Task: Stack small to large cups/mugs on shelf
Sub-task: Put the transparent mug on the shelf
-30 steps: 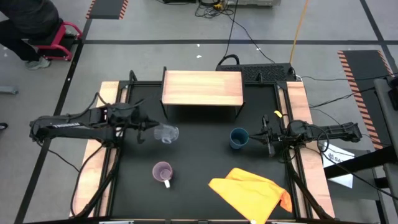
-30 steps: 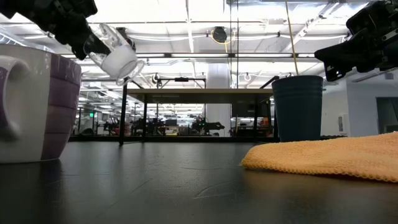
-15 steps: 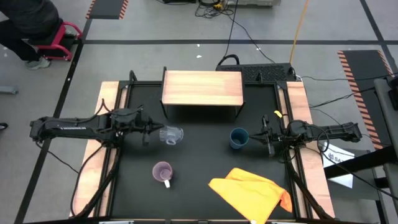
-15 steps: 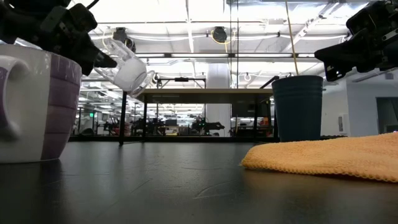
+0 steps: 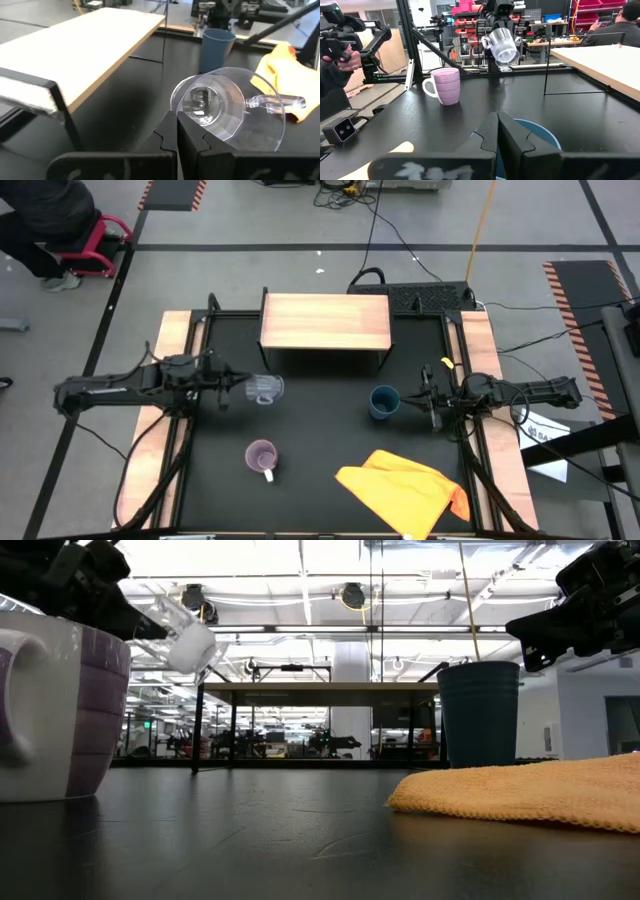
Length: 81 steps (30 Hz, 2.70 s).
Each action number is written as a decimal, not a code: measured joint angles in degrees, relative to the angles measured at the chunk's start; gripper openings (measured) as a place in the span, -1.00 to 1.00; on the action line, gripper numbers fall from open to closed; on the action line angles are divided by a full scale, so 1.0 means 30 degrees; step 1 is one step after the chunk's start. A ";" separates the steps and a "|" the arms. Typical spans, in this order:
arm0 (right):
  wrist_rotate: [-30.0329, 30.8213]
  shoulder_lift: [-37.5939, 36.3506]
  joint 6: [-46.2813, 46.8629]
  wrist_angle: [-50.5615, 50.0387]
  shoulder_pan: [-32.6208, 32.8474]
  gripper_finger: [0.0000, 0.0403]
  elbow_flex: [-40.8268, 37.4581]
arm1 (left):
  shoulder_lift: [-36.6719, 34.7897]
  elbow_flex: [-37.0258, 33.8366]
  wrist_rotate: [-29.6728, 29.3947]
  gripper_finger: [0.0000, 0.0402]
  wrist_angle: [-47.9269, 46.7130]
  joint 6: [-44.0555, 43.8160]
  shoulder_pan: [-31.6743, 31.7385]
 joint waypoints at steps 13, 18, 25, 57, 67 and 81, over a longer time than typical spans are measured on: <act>0.0000 0.0000 -0.0030 -0.0004 0.0000 -1.00 0.0001 | -0.1509 -0.2524 -0.0458 -1.00 0.2401 -0.0272 0.0000; 0.0000 0.0000 -0.0005 0.0000 0.0000 -1.00 -0.0005 | -0.1625 -0.2834 -0.0462 -1.00 0.2853 -0.0201 0.0000; 0.0000 0.0000 -0.0058 0.0000 0.0000 -1.00 0.0002 | -0.1610 -0.2841 -0.0193 -1.00 0.4721 0.0452 0.0000; 0.0012 -0.0007 -0.0364 0.0124 -0.0005 -1.00 -0.0005 | 0.3394 0.0368 0.2171 -1.00 0.7155 0.2329 0.5298; 0.0007 0.0000 -0.0364 0.0127 0.0000 -1.00 -0.0002 | 0.4723 0.1946 0.3440 -1.00 0.7629 0.2863 0.7004; 0.0007 -0.0007 -0.0357 0.0131 0.0000 -1.00 0.0002 | 0.8379 0.6948 0.4971 -1.00 0.4676 0.3845 0.9498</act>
